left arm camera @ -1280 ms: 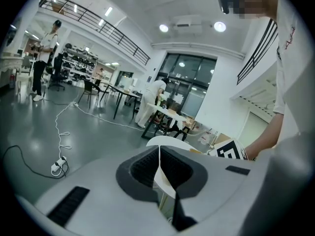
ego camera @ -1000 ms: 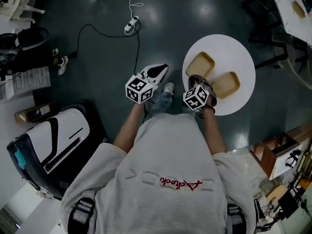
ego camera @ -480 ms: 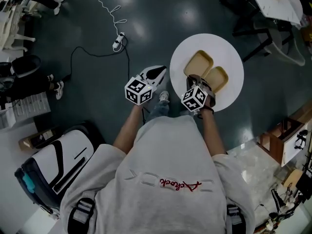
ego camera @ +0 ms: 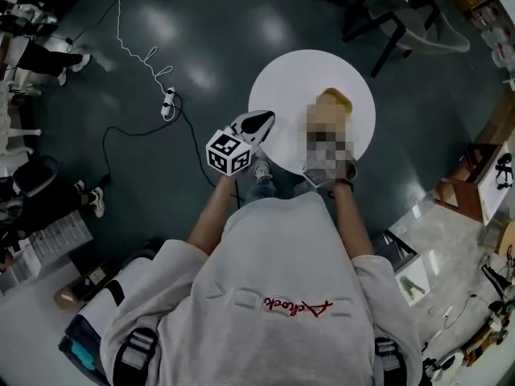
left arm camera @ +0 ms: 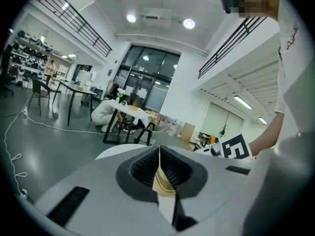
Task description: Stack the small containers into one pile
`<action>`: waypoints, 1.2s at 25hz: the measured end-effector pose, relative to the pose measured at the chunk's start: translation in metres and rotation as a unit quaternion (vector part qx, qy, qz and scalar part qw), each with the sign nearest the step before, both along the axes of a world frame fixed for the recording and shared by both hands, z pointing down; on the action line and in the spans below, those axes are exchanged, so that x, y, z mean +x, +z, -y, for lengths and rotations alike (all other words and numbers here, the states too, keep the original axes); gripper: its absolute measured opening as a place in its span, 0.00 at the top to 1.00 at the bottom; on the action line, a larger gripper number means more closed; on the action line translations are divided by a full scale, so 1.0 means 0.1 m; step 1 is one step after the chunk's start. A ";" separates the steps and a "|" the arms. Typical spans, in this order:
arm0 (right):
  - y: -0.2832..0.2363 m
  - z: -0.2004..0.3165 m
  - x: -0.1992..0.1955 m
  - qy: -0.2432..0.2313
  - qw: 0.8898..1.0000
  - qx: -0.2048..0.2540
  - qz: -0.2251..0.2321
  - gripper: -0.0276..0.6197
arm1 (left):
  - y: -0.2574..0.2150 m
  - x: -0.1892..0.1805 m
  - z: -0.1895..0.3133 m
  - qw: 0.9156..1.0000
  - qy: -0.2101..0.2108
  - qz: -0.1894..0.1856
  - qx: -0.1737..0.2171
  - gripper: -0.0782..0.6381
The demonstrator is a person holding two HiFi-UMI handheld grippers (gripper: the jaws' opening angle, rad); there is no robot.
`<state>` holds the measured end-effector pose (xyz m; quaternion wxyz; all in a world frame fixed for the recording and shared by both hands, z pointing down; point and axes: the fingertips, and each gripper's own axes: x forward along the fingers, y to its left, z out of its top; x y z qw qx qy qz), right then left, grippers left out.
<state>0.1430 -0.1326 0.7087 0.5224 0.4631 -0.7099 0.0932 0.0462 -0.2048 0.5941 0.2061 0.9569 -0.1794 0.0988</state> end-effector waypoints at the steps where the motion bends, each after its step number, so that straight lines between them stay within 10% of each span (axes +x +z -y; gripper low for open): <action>1: 0.01 -0.04 0.05 0.004 1.000 -0.002 -0.001 0.91 | 0.00 0.09 -0.02 1.000 0.009 -0.001 0.000 0.87; 30: 0.45 -0.23 0.17 -0.022 0.999 -0.046 0.015 0.90 | 0.18 0.32 -0.01 1.000 0.015 0.015 -0.022 0.87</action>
